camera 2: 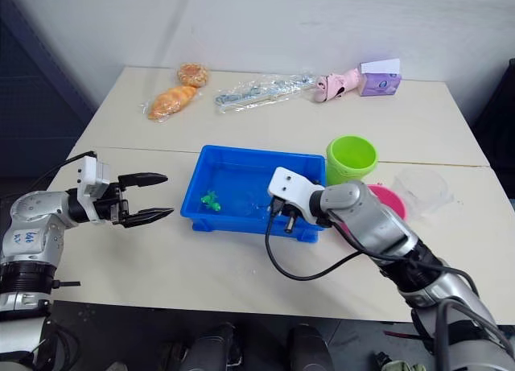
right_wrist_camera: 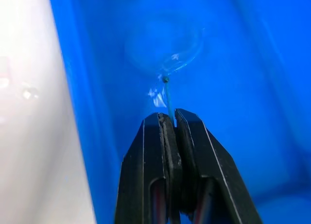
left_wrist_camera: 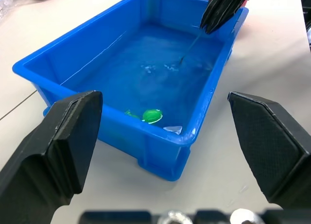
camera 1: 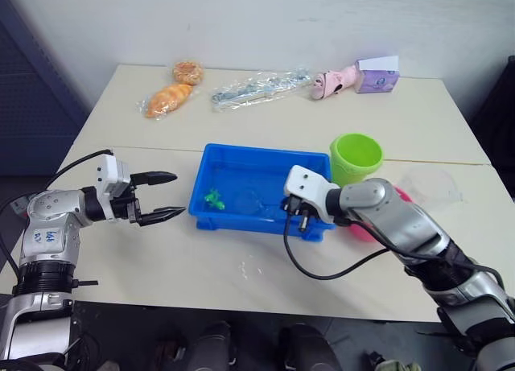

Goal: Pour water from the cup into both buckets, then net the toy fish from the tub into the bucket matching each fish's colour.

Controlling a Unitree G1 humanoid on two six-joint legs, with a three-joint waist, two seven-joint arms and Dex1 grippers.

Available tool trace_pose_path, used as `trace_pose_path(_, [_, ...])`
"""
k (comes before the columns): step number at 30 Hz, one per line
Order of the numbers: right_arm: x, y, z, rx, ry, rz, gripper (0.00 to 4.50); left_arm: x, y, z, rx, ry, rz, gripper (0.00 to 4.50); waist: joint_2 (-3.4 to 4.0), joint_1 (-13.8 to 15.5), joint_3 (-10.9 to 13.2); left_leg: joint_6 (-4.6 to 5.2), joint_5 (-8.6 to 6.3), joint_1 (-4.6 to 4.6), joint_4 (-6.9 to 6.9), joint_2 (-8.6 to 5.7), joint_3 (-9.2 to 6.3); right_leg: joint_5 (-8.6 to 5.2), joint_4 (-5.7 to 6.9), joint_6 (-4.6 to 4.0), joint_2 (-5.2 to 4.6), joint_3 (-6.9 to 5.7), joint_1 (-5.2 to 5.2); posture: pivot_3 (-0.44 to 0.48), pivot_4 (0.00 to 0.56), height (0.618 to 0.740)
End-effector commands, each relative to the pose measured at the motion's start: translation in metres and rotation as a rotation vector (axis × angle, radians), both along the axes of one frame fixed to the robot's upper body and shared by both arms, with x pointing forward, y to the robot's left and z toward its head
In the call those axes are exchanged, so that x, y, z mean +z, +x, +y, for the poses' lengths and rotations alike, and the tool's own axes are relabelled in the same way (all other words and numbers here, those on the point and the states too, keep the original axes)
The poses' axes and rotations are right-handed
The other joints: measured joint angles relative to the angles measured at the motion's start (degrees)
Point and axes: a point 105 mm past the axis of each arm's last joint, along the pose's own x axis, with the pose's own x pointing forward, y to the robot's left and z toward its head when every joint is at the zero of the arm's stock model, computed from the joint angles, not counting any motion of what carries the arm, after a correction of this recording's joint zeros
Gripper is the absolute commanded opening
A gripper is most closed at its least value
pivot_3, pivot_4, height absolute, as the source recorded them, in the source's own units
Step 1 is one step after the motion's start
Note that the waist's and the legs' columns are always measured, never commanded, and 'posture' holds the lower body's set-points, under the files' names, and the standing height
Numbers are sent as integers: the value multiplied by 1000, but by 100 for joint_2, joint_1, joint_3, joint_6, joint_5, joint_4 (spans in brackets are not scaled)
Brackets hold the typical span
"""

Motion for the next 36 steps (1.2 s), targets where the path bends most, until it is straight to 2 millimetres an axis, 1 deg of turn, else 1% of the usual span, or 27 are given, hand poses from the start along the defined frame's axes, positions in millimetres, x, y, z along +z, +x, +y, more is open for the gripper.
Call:
trace_pose_path(1, [6,1,8,22,32,11,0,7,-3,2,5,17,-33,4444,0,-1,0,0,0,1,0,0,1,0,5,0,0,0,-1,0,150,740])
trace_pose_path(4, [7,3,14,17,83,34,0,6,-3,1,7,16,-31,4444,0,4,0,0,0,1,0,0,1,0,8,0,0,0,-3,0,150,740])
trace_pose_path(11, [14,4,21,11,187,46,0,4,-3,-1,14,10,-29,4444,0,8,0,-1,0,1,0,0,0,0,8,0,-1,0,-4,0,150,740])
trace_pose_path(17, [18,0,21,7,242,67,0,4,-1,-2,18,5,-29,4444,0,8,0,-1,0,0,-1,0,1,0,8,0,0,1,-6,0,150,740])
trace_pose_path(24, [20,-11,6,5,293,95,0,5,2,-1,22,-1,-32,4444,0,13,0,-1,0,0,-3,0,1,0,7,0,0,1,-5,0,150,740])
trace_pose_path(27, [24,-17,-2,5,288,86,0,7,2,-1,22,-7,-37,4444,0,15,0,-1,0,0,-3,0,2,0,6,0,-1,1,-5,0,150,740])
trace_pose_path(28, [28,-18,-6,-6,297,79,0,11,4,-2,26,-28,-41,4444,0,17,0,-1,0,0,-4,0,1,0,6,0,-1,1,-5,0,150,740])
trace_pose_path(30, [37,-21,-15,-34,326,56,0,22,7,-8,23,-83,-56,4444,0,19,0,-1,0,0,-4,0,1,0,4,0,-1,2,-5,0,150,740])
trace_pose_path(32, [43,-24,-21,-52,347,45,0,27,8,-13,11,-103,-66,4444,-1,23,1,-1,0,0,-4,0,-1,0,5,0,-1,1,-5,0,150,740])
trace_pose_path(36, [58,-32,-42,-114,411,9,0,44,11,-34,-52,-132,-120,4444,-2,24,1,-1,-1,-1,-8,-1,-1,0,1,0,-1,1,-4,0,150,740])
